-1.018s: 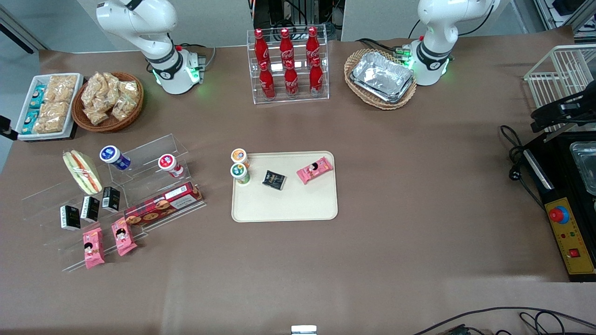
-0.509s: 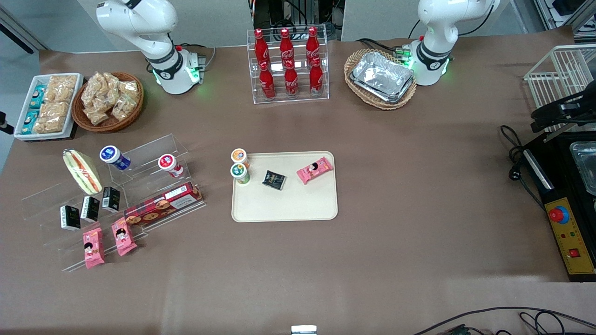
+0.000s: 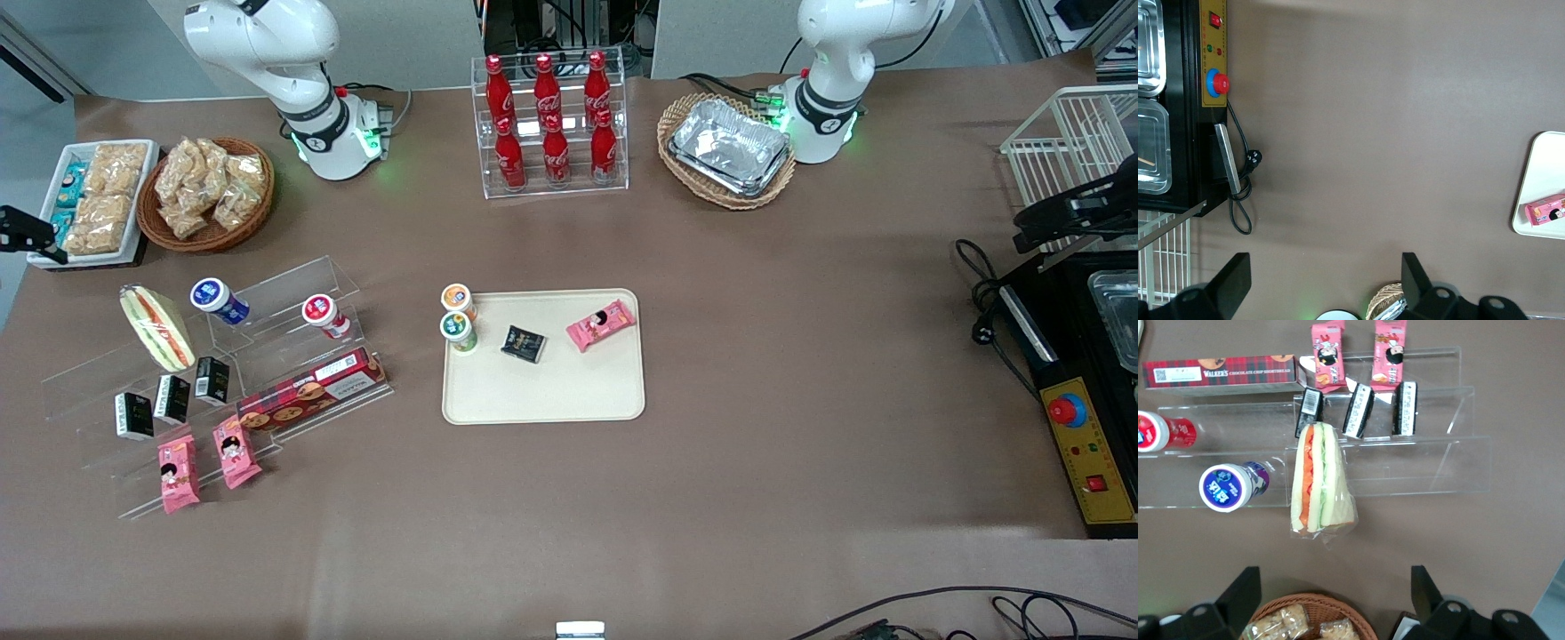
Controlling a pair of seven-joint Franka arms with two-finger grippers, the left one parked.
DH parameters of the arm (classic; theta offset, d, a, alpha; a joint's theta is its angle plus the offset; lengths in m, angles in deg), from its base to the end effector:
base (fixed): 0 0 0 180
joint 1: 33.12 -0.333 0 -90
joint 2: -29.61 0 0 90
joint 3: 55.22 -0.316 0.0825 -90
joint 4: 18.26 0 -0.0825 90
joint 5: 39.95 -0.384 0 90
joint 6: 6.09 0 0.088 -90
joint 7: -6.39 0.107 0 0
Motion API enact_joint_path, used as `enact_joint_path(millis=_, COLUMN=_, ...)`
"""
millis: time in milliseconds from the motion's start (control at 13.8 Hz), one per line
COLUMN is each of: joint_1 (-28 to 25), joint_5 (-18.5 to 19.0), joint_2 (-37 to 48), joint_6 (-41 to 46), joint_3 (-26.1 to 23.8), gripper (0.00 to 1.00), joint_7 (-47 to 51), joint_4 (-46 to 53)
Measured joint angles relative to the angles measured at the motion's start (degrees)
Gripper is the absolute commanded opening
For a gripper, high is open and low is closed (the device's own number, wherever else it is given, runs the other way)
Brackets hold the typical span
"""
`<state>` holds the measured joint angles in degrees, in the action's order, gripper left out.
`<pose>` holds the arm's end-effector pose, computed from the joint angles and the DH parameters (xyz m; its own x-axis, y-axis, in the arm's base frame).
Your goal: Place sandwich on tray
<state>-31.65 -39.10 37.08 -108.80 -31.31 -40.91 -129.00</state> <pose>0.4678 -0.2333 0.5352 0.9250 0.3796 0.0141 0.3798 -0.9241 -0.0412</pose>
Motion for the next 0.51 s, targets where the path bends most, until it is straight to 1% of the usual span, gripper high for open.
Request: enact_joint_path(millis=509, joint_1=-0.21, joint_5=0.05, joint_2=8.41, joint_6=-14.29, joint_3=-0.33, gripper=1.00, joint_7=-2.32, joint_4=-17.72)
